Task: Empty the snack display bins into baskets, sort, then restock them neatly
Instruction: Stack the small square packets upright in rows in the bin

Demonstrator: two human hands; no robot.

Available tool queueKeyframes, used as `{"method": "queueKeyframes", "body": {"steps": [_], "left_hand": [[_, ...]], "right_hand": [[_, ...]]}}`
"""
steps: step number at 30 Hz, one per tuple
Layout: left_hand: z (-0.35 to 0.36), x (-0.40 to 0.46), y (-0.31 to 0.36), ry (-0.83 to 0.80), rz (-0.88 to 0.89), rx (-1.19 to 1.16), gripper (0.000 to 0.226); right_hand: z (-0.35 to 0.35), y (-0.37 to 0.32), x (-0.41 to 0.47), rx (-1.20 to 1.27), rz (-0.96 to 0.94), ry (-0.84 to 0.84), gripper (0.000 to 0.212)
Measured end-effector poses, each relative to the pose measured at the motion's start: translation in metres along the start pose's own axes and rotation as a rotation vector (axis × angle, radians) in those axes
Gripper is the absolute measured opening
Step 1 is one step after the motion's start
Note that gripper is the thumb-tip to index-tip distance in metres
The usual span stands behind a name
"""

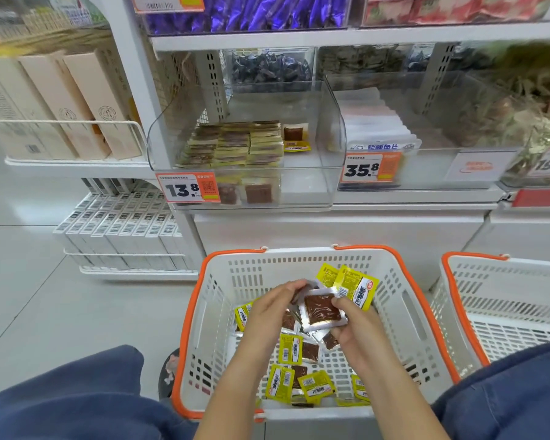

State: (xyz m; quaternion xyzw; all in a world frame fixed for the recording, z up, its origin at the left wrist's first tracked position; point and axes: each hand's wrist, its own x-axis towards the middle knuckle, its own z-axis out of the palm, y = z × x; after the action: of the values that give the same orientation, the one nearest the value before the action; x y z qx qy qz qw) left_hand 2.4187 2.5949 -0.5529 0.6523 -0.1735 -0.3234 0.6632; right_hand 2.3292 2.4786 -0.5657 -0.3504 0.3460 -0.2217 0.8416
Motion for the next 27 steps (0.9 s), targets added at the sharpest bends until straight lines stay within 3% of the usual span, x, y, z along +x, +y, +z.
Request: {"method": "queueKeyframes", "body": {"steps": [2,5,12,17,19,22,23,27], "left_hand": [[-0.002,0.0,-0.003,0.02,-0.006,0.02,0.027],[-0.008,0.003,-0.007,0.066,-0.114,0.011,0.056],[-0.001,0.001,-0.01,-0.043,-0.233,-0.128,0.049],[0.007,0.0,-0.017,-0.071,-0.334,-0.194,0.072],[0.006,0.001,-0.02,-0.015,-0.366,-0.253,0.067],[0.007,0.001,-0.02,0.006,-0.391,-0.359,0.033],[0.008,0.001,-0.022,0.014,-0.391,-0.372,0.031],[0.007,0.005,-0.027,0.07,-0.325,-0.25,0.057]], "right_hand": [[0.001,0.001,-0.003,-0.016,-0.017,0.002,0.032],[0.001,0.005,-0.004,-0.019,-0.046,0.035,0.033],[0.006,0.011,-0.009,-0.025,-0.104,-0.044,0.037],[0.007,0.018,-0.008,0.051,-0.074,-0.012,0.048],[0.007,0.019,-0.006,0.082,-0.061,0.012,0.049],[0.008,0.017,-0.006,0.085,-0.124,-0.003,0.041],[0.007,0.017,-0.005,0.088,-0.131,-0.004,0.043],[0.004,0.019,-0.004,0.091,-0.028,0.066,0.075]]}}
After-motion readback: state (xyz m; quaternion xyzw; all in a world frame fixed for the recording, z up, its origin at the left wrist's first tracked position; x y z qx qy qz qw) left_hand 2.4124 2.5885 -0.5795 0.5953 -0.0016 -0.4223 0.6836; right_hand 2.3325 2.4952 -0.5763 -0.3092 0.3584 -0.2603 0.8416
